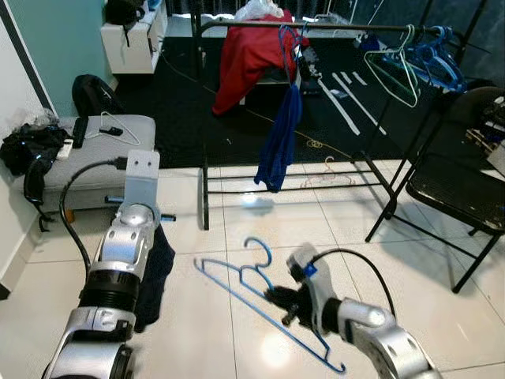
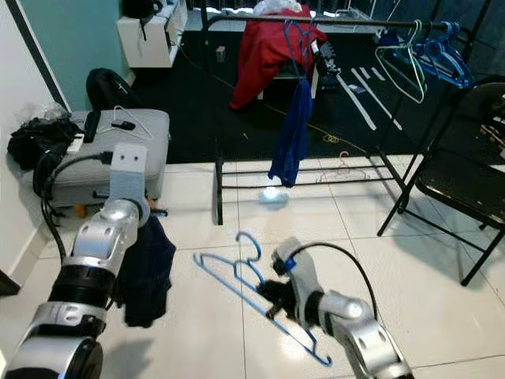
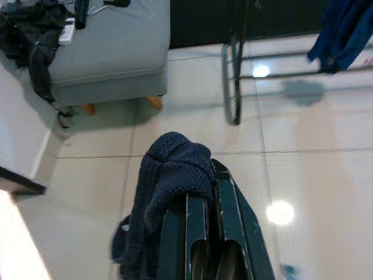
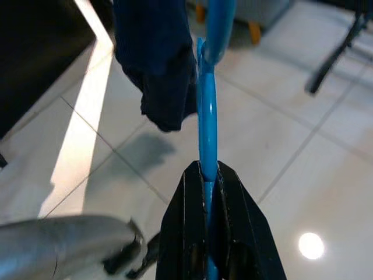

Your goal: Hang hanger

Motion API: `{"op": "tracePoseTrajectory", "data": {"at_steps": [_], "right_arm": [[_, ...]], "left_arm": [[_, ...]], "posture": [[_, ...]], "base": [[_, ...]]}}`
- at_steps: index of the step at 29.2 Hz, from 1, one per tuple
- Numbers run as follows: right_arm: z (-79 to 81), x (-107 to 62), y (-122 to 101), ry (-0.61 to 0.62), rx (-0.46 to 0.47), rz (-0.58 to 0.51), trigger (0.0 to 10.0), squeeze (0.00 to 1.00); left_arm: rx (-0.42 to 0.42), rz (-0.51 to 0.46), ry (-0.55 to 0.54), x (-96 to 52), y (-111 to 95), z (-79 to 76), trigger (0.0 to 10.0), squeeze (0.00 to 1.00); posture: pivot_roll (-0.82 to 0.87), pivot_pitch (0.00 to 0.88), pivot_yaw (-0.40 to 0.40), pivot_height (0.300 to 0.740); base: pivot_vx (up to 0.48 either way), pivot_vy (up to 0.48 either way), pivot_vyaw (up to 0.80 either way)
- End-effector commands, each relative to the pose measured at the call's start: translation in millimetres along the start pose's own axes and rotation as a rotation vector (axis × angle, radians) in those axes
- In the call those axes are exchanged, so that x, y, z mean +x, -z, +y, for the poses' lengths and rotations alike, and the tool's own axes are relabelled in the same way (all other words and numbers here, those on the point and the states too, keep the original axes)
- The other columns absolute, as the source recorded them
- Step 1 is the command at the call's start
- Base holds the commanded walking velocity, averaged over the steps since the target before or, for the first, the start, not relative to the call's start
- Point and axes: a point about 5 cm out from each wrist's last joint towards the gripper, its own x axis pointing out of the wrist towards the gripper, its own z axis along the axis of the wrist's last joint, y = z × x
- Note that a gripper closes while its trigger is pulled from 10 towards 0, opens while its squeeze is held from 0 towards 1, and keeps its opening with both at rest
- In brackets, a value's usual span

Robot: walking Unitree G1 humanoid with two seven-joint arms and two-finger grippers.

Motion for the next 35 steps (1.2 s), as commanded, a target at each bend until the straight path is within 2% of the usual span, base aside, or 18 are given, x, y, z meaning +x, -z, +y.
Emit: {"op": "tracePoseTrajectory", "data": {"at_steps": [1,5,6,7,8,10,11,13,16,17,18,19,20,22,23,24,29,35], "right_arm": [[1.2,2.5,-1.9,-0.027,0.001,-0.018,10.0,0.00],[5.2,5.7,-7.0,-0.078,-0.009,-0.020,10.0,0.00],[7.1,6.2,-7.5,-0.099,-0.017,-0.009,10.0,0.00],[7.1,6.2,-7.5,-0.099,-0.017,-0.009,10.0,0.00],[8.2,6.4,-7.4,-0.111,-0.023,-0.001,10.0,0.00],[8.4,7.3,-5.6,-0.117,-0.034,0.009,10.0,0.00],[8.4,7.3,-5.6,-0.117,-0.034,0.009,10.0,0.00],[10.5,6.0,-1.7,-0.128,-0.042,0.031,10.0,0.00],[11.6,4.9,0.1,-0.133,-0.043,0.042,10.0,0.00],[13.7,2.5,3.0,-0.145,-0.038,0.055,10.0,0.00],[13.7,2.5,3.0,-0.145,-0.038,0.055,10.0,0.00],[15.2,0.7,5.4,-0.149,-0.026,0.063,10.0,0.00],[16.0,-0.5,6.9,-0.150,-0.019,0.067,10.0,0.00],[16.0,-0.5,6.9,-0.150,-0.019,0.067,10.0,0.00],[15.7,-1.5,8.0,-0.143,-0.018,0.072,10.0,0.00],[15.7,-1.5,8.0,-0.143,-0.018,0.072,10.0,0.00],[14.7,-1.4,9.3,-0.135,-0.018,0.076,10.0,0.00],[15.4,-1.6,9.7,-0.137,-0.016,0.082,10.0,0.00]], "left_arm": [[-0.060,-0.017,0.028,-3.8,-13.2,-3.3,10.0,0.00],[-0.104,-0.042,0.089,-7.1,-23.7,-8.8,10.0,0.00],[-0.101,-0.124,0.162,-9.4,-32.4,-14.3,10.0,0.00],[-0.101,-0.124,0.162,-9.4,-32.4,-14.3,10.0,0.00],[-0.094,-0.183,0.213,-11.4,-37.9,-18.1,10.0,0.00],[-0.039,-0.361,0.313,-17.1,-47.5,-23.9,10.0,0.00],[-0.039,-0.361,0.313,-17.1,-47.5,-23.9,10.0,0.00],[0.163,-0.416,0.446,-22.3,-43.2,-30.8,10.0,0.00],[0.238,-0.413,0.494,-24.0,-40.0,-33.1,10.0,0.00],[0.448,-0.413,0.552,-25.5,-31.1,-36.5,10.0,0.00],[0.448,-0.413,0.552,-25.5,-31.1,-36.5,10.0,0.00],[0.623,-0.413,0.600,-26.4,-21.2,-38.7,10.0,0.00],[0.737,-0.425,0.642,-28.2,-14.2,-40.6,10.0,0.00],[0.737,-0.425,0.642,-28.2,-14.2,-40.6,10.0,0.00],[0.793,-0.461,0.673,-31.6,-12.9,-43.7,10.0,0.00],[0.793,-0.461,0.673,-31.6,-12.9,-43.7,10.0,0.00],[0.847,-0.608,0.718,-40.6,-22.1,-51.5,10.0,0.00],[0.874,-0.621,0.736,-40.3,-22.7,-49.7,10.0,0.00]], "posture": [[-0.03,0.054,-0.030,0.740],[-0.02,0.063,-0.031,0.740],[-0.02,0.064,-0.032,0.740],[-0.02,0.064,-0.032,0.740],[-0.02,0.064,-0.032,0.740],[-0.03,0.072,-0.030,0.740],[-0.03,0.072,-0.030,0.740],[-0.04,0.080,-0.028,0.740],[-0.04,0.082,-0.028,0.740],[-0.03,0.084,-0.027,0.740],[-0.03,0.084,-0.027,0.740],[-0.04,0.085,-0.025,0.740],[-0.04,0.088,-0.017,0.740],[-0.04,0.088,-0.017,0.740],[-0.04,0.089,-0.014,0.740],[-0.04,0.089,-0.014,0.740],[-0.03,0.090,-0.014,0.740],[-0.03,0.089,-0.013,0.740]], "base": [[0.000,0.000,0.00],[0.000,0.000,0.00],[0.000,0.000,0.00],[0.000,0.000,0.00],[0.000,0.000,0.00],[0.000,0.000,0.00],[0.000,0.000,0.00],[0.000,0.000,0.00],[0.000,0.000,0.00],[0.000,0.000,0.00],[0.000,0.000,0.00],[0.000,0.000,0.00],[0.000,0.000,0.00],[0.000,0.000,0.00],[0.000,0.000,0.00],[0.000,0.000,0.00],[0.000,0.000,0.00],[0.000,0.000,0.00]]}}
